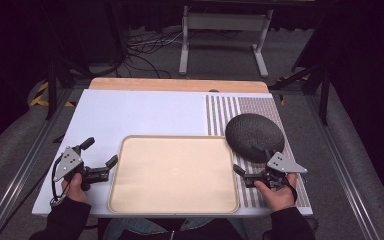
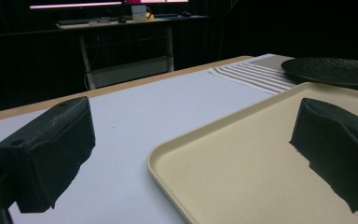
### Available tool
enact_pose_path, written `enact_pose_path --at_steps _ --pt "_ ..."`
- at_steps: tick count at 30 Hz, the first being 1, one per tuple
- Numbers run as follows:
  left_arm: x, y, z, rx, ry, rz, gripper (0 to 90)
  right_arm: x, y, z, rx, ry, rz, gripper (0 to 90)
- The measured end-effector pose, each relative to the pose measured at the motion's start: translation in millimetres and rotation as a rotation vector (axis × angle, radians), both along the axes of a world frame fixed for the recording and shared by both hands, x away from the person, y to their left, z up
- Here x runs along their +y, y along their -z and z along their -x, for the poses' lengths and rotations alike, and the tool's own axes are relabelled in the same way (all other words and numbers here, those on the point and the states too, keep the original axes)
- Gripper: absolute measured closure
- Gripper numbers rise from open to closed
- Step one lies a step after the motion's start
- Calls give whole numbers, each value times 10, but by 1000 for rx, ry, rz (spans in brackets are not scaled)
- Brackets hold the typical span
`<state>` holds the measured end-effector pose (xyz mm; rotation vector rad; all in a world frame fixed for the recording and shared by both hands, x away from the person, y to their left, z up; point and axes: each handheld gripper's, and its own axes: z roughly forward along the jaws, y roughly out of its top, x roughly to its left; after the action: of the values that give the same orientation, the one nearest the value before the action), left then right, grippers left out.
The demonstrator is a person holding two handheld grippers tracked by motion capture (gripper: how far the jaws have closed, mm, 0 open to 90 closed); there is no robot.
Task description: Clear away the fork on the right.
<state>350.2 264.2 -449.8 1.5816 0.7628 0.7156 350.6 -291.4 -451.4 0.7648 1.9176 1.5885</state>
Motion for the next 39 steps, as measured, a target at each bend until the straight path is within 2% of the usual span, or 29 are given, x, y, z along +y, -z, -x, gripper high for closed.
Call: enact_pose_path --at_steps 21,27,33,39 --pt "6 3 -3 5 -2 0 2 8 -8 6 1 -9 -5 32" --pt "12 1 -6 8 0 1 1 2 -76 15 8 -17 11 48" --pt "12 0 0 7 -1 4 1 -40 -254 12 35 -43 58 66" --pt "18 0 -4 8 -3 5 1 -96 -473 -33 50 -78 167 95"
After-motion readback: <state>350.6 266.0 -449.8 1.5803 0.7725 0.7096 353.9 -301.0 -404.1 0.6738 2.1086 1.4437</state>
